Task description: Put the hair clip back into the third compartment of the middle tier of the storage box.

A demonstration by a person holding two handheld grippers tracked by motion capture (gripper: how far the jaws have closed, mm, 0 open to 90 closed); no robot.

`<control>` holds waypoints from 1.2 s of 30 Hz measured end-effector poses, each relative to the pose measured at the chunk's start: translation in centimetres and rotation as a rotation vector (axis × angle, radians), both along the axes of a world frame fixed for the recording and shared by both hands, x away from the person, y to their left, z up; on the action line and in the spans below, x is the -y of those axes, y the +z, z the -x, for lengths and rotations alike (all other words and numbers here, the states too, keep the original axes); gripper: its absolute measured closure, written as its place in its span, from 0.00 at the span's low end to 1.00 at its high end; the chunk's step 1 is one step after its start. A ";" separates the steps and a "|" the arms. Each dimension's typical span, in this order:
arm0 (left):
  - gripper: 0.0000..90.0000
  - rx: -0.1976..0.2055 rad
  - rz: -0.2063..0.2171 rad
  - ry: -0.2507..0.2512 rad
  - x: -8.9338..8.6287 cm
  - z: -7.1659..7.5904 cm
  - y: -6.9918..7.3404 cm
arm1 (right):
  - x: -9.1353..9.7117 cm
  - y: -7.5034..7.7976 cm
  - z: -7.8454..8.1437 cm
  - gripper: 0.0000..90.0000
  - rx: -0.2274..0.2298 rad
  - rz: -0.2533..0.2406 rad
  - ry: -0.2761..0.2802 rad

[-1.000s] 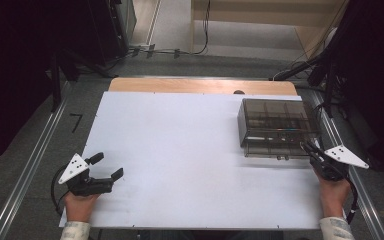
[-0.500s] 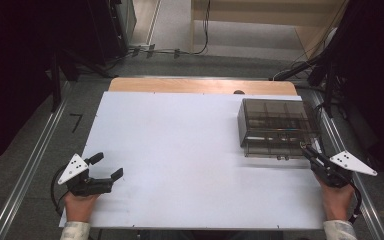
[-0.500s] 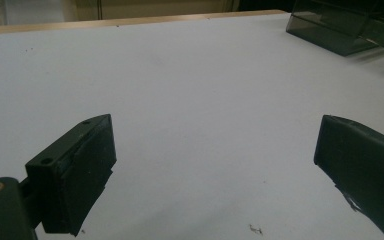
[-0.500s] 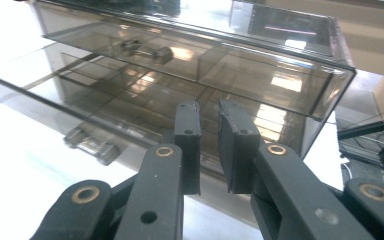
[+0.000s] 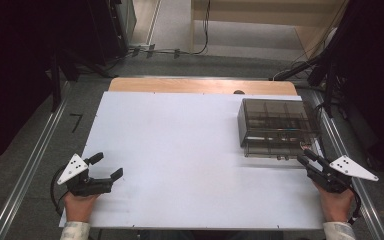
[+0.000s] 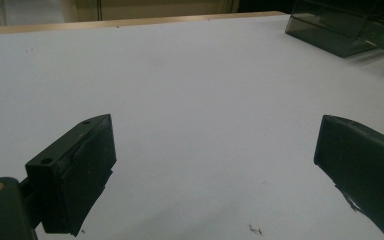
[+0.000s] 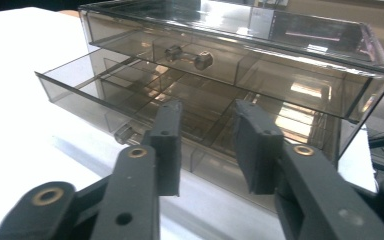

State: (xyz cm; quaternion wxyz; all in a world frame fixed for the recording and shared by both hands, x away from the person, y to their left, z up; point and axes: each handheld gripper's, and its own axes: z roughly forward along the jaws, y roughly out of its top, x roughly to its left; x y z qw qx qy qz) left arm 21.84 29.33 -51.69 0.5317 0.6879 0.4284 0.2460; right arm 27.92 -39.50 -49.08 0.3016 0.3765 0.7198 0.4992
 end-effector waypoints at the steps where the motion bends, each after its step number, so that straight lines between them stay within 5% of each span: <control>1: 0.04 0.001 0.000 0.000 0.0 0.0 0.0 | 0.0 0.0 0.0 0.64 -0.005 -0.001 0.005; 15: 0.04 0.002 0.000 -0.001 0.0 0.0 0.0 | -0.2 -1.1 1.4 0.52 -0.035 0.016 0.066; 36: 0.04 0.003 0.005 0.004 -0.1 0.1 0.0 | 0.2 -1.6 2.3 0.17 -0.066 -0.028 0.063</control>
